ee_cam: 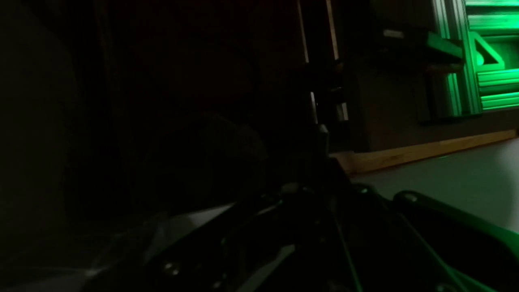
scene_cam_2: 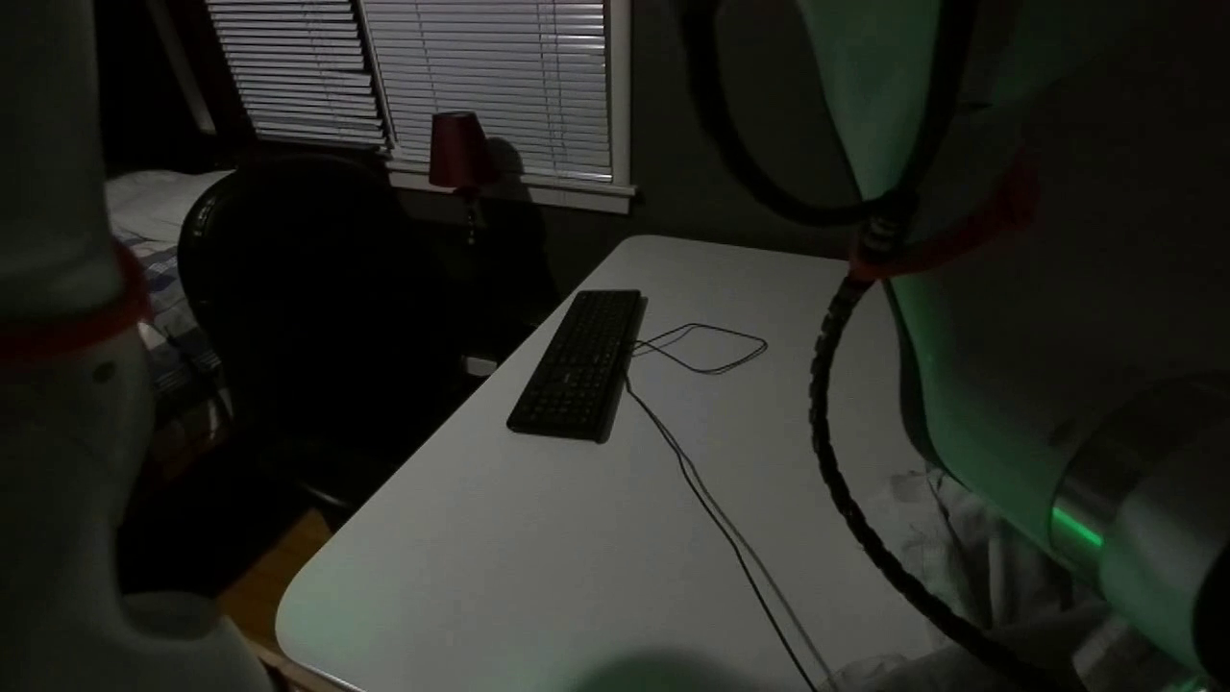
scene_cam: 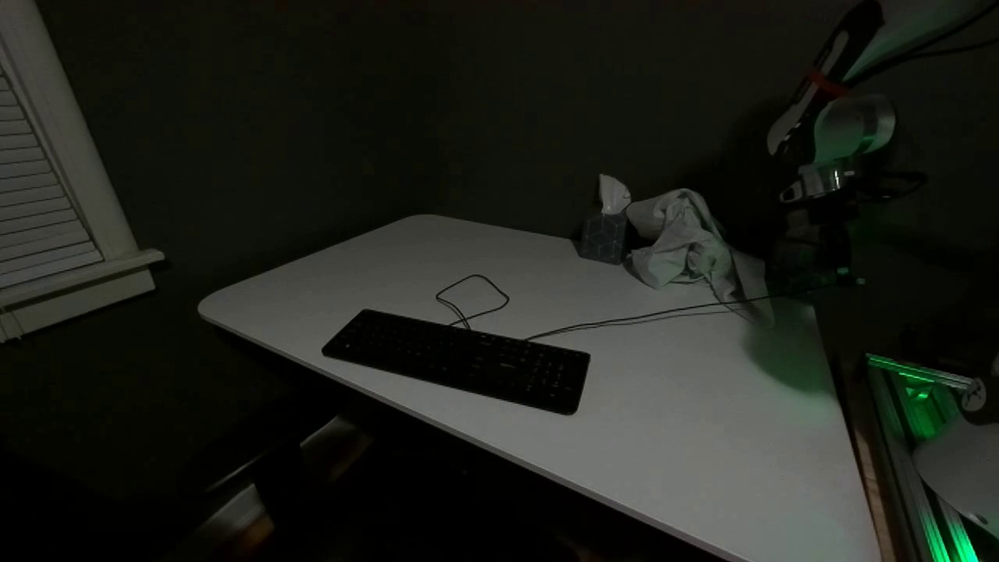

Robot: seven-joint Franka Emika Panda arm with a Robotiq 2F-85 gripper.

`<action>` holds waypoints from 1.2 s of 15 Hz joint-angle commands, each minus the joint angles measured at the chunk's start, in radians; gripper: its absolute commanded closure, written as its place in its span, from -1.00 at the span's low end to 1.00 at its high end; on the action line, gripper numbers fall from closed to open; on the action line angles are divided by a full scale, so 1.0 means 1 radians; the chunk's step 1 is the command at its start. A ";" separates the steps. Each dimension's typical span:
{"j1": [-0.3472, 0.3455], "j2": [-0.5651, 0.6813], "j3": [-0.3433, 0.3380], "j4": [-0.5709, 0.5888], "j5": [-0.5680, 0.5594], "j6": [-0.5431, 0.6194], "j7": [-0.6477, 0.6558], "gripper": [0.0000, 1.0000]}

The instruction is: Pull the cable to the right

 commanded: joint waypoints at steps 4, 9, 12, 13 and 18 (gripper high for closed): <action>-0.082 0.082 0.002 0.080 -0.057 0.042 0.104 0.96; -0.134 0.112 0.003 0.113 -0.085 0.073 0.199 0.96; -0.160 0.129 0.003 0.129 -0.126 0.083 0.266 0.96; -0.169 0.134 0.004 0.134 -0.137 0.086 0.287 0.96; -0.199 0.132 0.047 0.136 -0.139 0.073 0.313 0.17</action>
